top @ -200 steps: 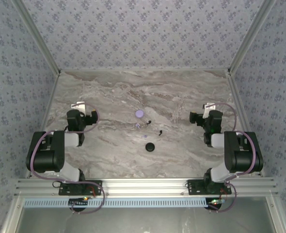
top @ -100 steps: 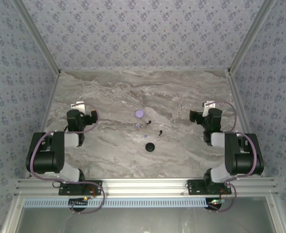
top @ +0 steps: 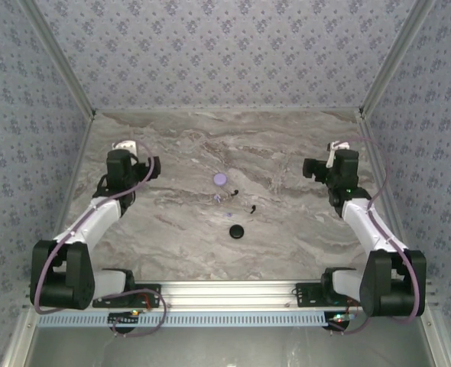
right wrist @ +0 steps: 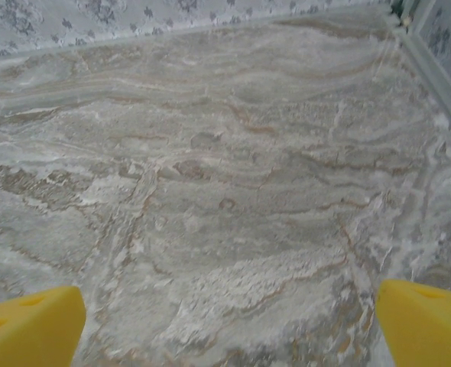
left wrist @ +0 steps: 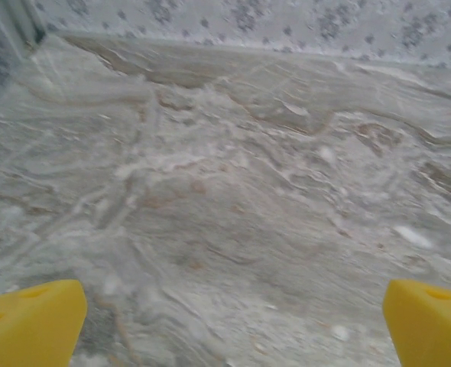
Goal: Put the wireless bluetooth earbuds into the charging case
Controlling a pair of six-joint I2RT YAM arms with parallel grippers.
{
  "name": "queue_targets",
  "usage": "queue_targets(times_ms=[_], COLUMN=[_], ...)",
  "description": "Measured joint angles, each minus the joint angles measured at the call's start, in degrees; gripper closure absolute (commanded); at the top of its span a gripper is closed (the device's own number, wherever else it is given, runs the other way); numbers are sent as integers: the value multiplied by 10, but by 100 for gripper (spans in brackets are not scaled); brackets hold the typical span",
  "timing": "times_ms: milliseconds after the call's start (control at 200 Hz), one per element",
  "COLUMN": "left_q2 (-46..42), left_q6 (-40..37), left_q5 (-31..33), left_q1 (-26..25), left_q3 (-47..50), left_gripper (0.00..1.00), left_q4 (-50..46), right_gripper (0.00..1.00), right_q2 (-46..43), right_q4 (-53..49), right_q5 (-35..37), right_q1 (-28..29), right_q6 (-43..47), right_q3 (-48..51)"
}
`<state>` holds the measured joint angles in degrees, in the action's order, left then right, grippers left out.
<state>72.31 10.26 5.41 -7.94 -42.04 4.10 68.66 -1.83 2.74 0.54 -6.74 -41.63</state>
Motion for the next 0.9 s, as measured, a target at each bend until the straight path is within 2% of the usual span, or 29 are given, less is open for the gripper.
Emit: queue_targets(times_ms=[225,465,675,905], left_q2=[56,171,288,414], left_q6=[12,-21,-62,-95], left_q5=[-11,-24,-50,-82], left_q1=[-98,-189,-226,-239], left_q3=[-107,-230,-350,-473], left_gripper=[1,5,15,16], left_q4=[-156,-263,-327,-386], right_gripper=[0,0,0,0], right_q2=[-6,-9,-12,-12], right_q4=[-140,-203,-217,-226], right_q5=[-37,-61,-67,-67], right_q1=[22,55,67,70], right_q6=[-45,-53,-56,-60], right_q3=[-14,-14,-14,-14])
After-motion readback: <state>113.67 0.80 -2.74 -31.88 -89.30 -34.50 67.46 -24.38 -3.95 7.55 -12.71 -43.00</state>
